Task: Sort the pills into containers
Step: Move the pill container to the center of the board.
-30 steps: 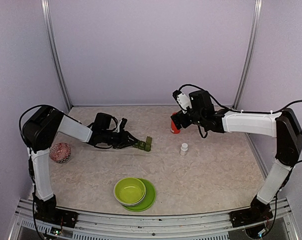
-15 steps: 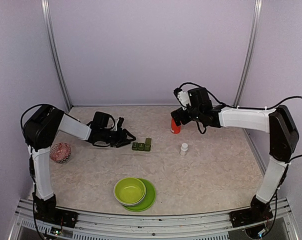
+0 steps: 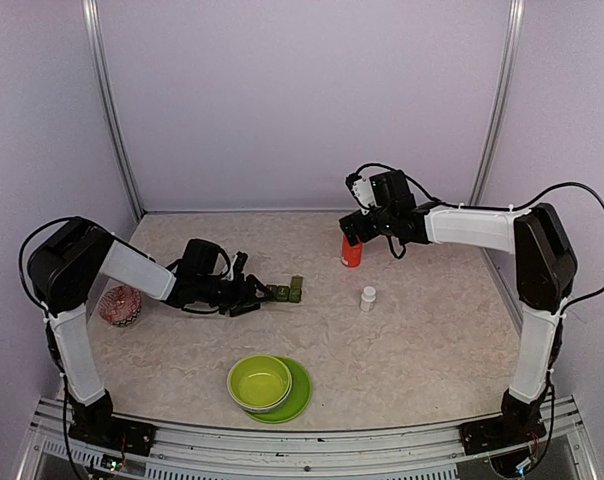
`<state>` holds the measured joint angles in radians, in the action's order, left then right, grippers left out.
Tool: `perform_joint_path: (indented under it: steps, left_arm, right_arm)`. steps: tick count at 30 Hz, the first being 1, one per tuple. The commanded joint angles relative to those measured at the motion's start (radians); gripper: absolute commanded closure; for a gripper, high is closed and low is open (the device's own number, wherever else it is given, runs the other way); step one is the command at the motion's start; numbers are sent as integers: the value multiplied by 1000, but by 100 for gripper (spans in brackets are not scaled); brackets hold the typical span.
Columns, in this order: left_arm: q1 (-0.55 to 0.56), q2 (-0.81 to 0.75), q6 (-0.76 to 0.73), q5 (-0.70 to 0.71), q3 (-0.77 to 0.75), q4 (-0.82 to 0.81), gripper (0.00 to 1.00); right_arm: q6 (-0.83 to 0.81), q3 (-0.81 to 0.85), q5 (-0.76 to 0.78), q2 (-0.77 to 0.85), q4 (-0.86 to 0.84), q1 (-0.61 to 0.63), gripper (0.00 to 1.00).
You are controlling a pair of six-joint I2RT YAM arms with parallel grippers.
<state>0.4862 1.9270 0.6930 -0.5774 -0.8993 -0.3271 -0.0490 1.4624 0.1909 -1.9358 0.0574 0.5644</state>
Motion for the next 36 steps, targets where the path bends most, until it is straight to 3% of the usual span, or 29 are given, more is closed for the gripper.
perform_joint_path:
  steps: [1, 5, 17, 31, 36]
  left_arm:
    - [24, -70, 65, 48, 71, -93, 36]
    - [27, -63, 68, 51, 67, -103, 29]
    - [23, 44, 80, 24, -29, -122, 27]
    - [12, 127, 91, 29, -144, -104, 27]
    - [0, 103, 96, 51, -126, -96, 27]
  right_arm:
    - [23, 57, -21, -60, 31, -15, 0]
    - [44, 69, -38, -92, 25, -23, 0]
    - [74, 90, -57, -141, 14, -44, 2]
    - [76, 62, -85, -141, -7, -54, 16]
    - [75, 58, -85, -137, -5, -54, 17]
